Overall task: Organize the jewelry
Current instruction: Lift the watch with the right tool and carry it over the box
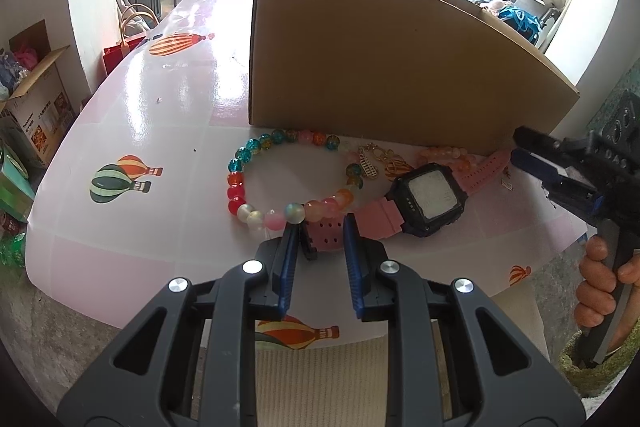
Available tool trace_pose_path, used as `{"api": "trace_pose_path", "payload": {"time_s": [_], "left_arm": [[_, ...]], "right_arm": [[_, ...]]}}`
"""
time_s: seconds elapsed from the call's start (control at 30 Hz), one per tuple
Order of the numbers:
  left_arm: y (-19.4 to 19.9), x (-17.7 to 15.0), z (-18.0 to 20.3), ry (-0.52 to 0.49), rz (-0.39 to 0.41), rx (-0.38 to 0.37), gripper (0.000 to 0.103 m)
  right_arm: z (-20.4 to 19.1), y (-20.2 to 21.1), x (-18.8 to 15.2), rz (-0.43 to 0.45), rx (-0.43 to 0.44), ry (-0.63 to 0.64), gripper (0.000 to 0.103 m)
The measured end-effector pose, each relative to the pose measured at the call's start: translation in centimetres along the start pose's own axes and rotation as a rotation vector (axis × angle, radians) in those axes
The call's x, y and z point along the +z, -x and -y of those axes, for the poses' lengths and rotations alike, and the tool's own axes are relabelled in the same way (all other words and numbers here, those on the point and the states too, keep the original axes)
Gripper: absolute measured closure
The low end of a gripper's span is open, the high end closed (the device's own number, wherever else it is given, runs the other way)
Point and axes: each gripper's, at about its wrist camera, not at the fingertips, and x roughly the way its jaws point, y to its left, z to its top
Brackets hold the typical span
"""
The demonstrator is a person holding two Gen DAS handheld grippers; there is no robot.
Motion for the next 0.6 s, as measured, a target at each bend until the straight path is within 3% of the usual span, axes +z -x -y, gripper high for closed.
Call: {"api": "trace_pose_path", "payload": {"time_s": [0.07,0.1,0.13,0.17,0.23,0.43,0.6], "left_arm": [[0.0,0.0,0.0,0.001,0.002,0.001,0.082],[0.0,0.0,0.1,-0.001,0.003,0.003,0.082],[0.0,0.0,0.1,-0.002,0.003,0.005,0.082],[0.0,0.0,0.1,-0.002,0.003,0.006,0.082],[0.0,0.0,0.1,0.000,0.003,0.005,0.082],[0.2,0.1,0.2,-0.004,0.009,0.026,0.090],[1.0,0.4,-0.2,0.023,0.011,-0.010,0.097]], "right_arm": [[-0.4,-0.9,-0.2,-0.009,-0.079,0.031,0.067],[-0.5,-1.4,-0.3,-0.022,-0.131,0.050,0.078],[-0.6,-2.0,-0.5,-0.033,-0.158,0.052,0.081],[-0.5,-2.3,-0.7,-0.033,-0.163,0.045,0.083],[-0.6,-2.6,-1.0,-0.028,-0.172,0.049,0.094],[-1.0,-1.7,-1.0,-0.008,-0.178,0.084,0.099],[-1.2,0.4,-1.1,0.024,-0.157,0.114,0.099]]}}
